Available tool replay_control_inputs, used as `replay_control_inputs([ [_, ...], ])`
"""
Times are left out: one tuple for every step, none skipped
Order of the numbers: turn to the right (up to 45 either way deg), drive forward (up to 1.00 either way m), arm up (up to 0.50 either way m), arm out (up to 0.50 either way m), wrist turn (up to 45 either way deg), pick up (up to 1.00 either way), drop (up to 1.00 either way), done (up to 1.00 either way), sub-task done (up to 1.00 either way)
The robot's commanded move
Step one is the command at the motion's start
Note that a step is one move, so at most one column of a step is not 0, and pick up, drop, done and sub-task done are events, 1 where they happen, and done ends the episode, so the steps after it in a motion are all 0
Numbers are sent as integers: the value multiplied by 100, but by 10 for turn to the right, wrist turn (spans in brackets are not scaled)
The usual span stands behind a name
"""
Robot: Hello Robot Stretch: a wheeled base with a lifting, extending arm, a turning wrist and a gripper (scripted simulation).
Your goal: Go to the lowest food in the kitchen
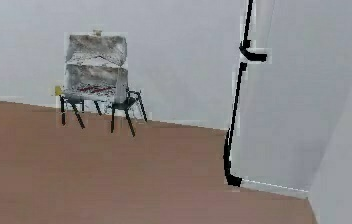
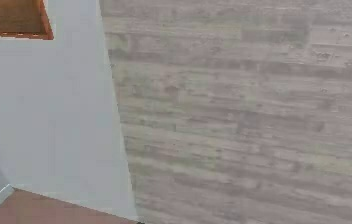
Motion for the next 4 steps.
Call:
replay_control_inputs([
  [-450, 0, 0, 0, 0, 0, 0, 0, 0],
  [-30, 0, 0, 0, 0, 0, 0, 0, 0],
  [0, 55, 0, 0, 0, 0, 0, 0, 0],
  [-210, 0, 0, 0, 0, 0, 0, 0, 0],
])
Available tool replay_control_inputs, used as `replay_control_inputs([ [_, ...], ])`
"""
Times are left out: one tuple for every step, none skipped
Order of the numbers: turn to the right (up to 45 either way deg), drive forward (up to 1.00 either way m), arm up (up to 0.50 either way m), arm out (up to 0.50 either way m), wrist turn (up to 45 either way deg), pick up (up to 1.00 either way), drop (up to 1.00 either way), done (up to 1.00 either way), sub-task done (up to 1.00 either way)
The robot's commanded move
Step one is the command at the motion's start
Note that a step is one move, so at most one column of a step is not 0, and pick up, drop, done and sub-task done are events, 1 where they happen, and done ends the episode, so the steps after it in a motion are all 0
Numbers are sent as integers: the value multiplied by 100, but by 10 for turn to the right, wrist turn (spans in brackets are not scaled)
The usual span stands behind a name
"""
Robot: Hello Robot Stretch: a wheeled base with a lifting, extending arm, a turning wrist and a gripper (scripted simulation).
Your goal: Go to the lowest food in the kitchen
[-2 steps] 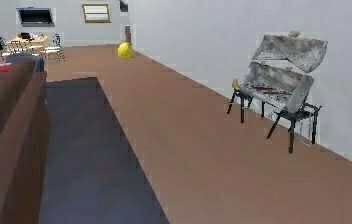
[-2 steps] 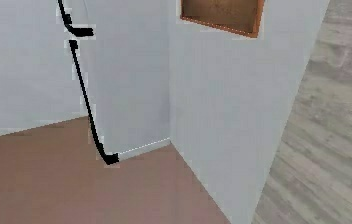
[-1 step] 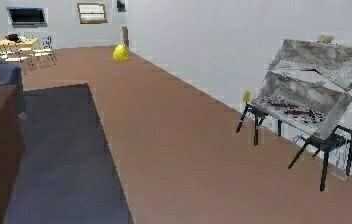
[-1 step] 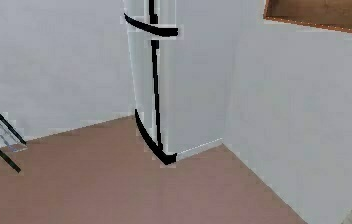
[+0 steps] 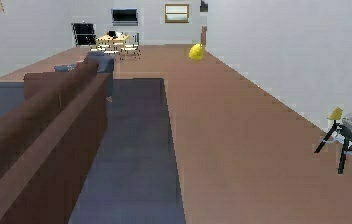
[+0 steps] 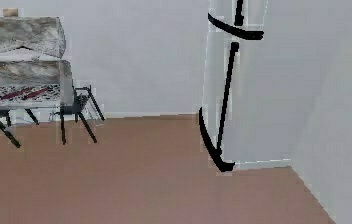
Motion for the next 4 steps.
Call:
replay_control_inputs([
  [0, 100, 0, 0, 0, 0, 0, 0, 0],
  [0, 100, 0, 0, 0, 0, 0, 0, 0],
  [0, 100, 0, 0, 0, 0, 0, 0, 0],
  [-30, 0, 0, 0, 0, 0, 0, 0, 0],
])
